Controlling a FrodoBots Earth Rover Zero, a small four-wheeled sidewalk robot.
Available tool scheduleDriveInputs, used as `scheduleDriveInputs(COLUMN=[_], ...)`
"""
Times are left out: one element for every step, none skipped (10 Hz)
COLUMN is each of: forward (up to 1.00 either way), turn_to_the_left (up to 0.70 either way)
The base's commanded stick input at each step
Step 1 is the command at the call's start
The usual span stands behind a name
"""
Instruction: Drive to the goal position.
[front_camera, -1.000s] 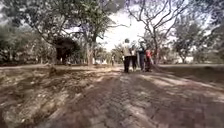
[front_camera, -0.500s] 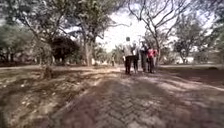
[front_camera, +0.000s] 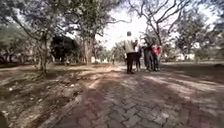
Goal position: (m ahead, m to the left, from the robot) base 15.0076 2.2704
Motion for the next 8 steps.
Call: scheduleDriveInputs(forward=[0.85, 0.85, 0.85, 0.85, 0.85, 0.85, 0.85, 0.85], turn_to_the_left=[0.0, 0.0, 0.0, 0.0, 0.0, 0.0, 0.0, 0.0])
